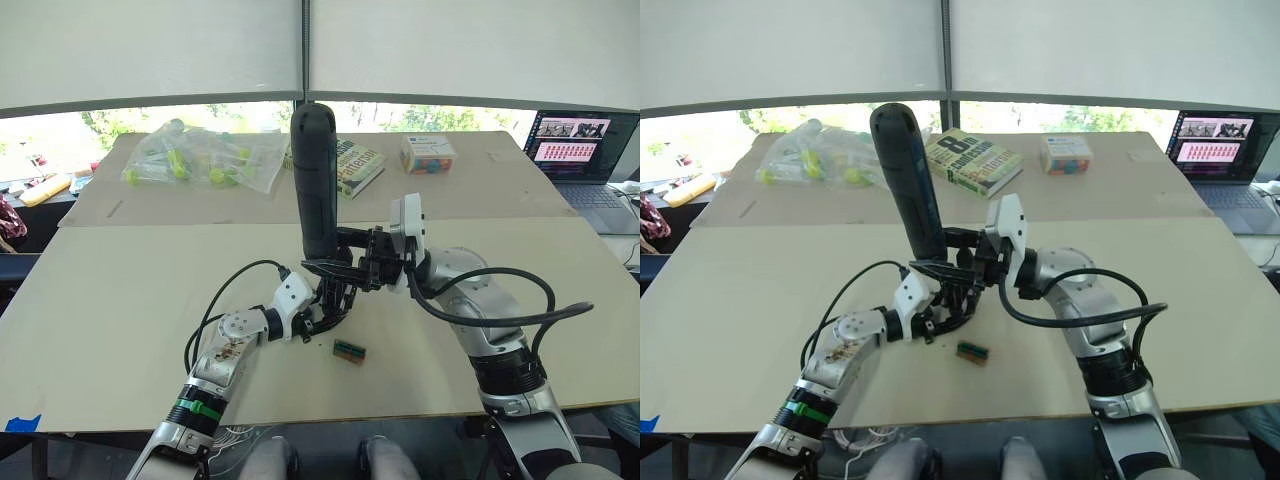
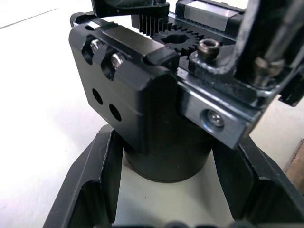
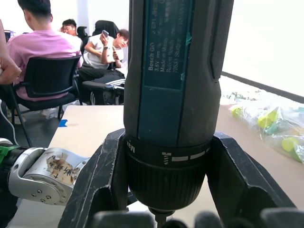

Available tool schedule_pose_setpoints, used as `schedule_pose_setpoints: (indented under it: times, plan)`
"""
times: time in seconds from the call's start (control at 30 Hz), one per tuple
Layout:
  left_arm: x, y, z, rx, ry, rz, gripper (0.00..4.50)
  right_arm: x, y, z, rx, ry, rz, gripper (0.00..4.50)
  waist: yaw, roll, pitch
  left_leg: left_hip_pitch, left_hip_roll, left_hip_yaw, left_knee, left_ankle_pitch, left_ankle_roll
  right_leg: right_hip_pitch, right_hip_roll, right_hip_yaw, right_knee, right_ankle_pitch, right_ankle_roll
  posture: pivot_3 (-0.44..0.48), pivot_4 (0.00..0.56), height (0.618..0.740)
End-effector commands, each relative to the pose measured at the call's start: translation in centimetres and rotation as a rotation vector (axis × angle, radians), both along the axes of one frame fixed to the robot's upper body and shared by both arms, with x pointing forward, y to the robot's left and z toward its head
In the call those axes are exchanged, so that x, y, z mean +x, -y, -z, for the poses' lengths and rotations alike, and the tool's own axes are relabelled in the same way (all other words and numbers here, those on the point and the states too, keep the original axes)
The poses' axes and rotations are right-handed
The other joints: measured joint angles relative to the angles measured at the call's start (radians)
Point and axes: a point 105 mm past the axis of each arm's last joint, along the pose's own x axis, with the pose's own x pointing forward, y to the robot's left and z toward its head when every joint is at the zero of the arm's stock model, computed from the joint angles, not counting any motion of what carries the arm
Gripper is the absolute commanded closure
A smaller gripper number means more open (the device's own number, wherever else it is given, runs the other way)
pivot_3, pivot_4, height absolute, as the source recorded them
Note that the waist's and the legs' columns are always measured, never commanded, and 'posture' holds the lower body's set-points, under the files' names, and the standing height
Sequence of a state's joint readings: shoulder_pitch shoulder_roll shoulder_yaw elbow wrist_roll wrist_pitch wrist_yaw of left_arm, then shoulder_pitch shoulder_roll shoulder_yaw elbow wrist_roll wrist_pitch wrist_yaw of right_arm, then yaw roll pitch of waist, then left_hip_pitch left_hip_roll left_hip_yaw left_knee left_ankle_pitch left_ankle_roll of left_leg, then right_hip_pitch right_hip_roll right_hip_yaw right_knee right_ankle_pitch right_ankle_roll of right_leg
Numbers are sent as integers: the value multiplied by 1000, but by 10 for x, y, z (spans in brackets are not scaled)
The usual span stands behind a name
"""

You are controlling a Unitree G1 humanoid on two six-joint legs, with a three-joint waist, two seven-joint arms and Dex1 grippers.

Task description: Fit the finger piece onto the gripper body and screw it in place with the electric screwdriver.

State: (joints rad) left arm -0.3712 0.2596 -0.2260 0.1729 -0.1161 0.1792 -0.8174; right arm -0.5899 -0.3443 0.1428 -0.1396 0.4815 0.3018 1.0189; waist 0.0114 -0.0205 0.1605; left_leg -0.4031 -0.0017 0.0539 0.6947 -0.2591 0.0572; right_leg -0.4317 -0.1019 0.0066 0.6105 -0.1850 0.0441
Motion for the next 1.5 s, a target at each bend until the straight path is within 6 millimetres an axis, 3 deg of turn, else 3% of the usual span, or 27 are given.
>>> schedule_pose_setpoints:
  times: [0.03, 0.53, 0.87, 1.23, 1.5]
  plan:
    - [-5, -1, 18, 35, -68, 2, 2238, 4, 2, 22, -63, -53, 35, 2544, 0, 0, 0, 1, 0, 0, 0, 0, 0, 1, 0, 0, 0, 0, 0, 0, 150, 740]
    - [-6, -2, 18, 41, -66, 5, 2238, 5, -2, 26, -72, -74, 47, 2544, -1, 0, -1, 5, 0, 0, -1, 0, 0, 5, 0, 0, -2, 0, 0, 0, 150, 740]
    - [-5, -2, 18, 39, -64, -5, 2238, 4, 0, 5, -28, -16, 9, 2544, -1, 0, 0, 5, 0, 0, -1, 0, 0, 5, -1, 0, -2, 0, 0, 0, 150, 740]
    - [2, -7, 21, 64, -44, -47, 2238, -10, 14, -50, 149, 129, -94, 2544, 0, 0, 0, 2, 0, -1, -1, 0, 0, 2, -3, -1, -1, 0, 0, 0, 150, 740]
    - [3, -6, 22, 44, -53, -56, 2238, -27, 18, -60, 201, 136, -198, 2544, 1, 0, 0, 1, 0, -1, -1, 0, 0, 2, -5, -2, -1, 0, 0, 0, 150, 740]
